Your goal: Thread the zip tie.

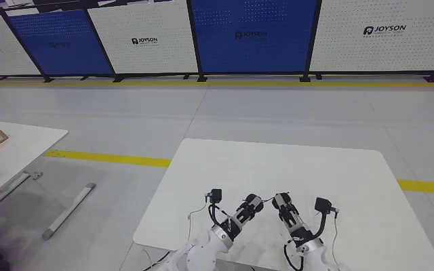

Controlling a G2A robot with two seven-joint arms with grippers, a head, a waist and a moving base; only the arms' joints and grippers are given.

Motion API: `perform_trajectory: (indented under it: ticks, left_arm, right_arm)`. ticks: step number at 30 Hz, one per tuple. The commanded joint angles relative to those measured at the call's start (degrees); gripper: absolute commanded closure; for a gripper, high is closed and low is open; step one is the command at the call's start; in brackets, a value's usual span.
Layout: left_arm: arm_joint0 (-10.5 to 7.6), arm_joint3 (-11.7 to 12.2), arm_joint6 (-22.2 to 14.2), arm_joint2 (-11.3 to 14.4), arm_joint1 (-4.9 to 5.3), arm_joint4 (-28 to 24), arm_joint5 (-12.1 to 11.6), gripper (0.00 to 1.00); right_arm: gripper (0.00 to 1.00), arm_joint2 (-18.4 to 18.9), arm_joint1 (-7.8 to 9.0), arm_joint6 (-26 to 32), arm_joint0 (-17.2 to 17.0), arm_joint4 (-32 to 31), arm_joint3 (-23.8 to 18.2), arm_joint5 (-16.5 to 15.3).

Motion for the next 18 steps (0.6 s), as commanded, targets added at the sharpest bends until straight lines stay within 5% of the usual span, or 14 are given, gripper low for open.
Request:
perform_trajectory:
  ticks: [1,2,3,4,18]
  left_arm:
    - [0.12,-0.14,-0.13,-0.17,0.03,-0.09,-0.14,1.0]
    - [0.15,-0.16,-0.16,-0.22,0.03,-0.11,-0.15,1.0]
    - [0.16,-0.19,-0.15,-0.27,0.03,-0.13,-0.13,1.0]
    - [0.19,-0.2,-0.01,-0.34,0.01,-0.29,-0.05,1.0]
    - [0.73,-1.39,1.86,-2.04,-0.31,-5.95,1.31,1.0]
  right_arm:
    - [1.0,-0.02,-0.02,0.28,0.04,0.1,-0.1,0.2]
    - [1.0,-0.01,-0.03,0.4,0.04,0.18,-0.13,0.25]
    - [0.81,0.01,-0.04,0.49,0.04,0.3,-0.16,0.28]
    - [0.0,0.01,-0.05,0.58,0.01,0.59,-0.21,0.24]
    - [0.0,4.81,0.68,-0.19,-4.07,3.11,-2.9,-3.67]
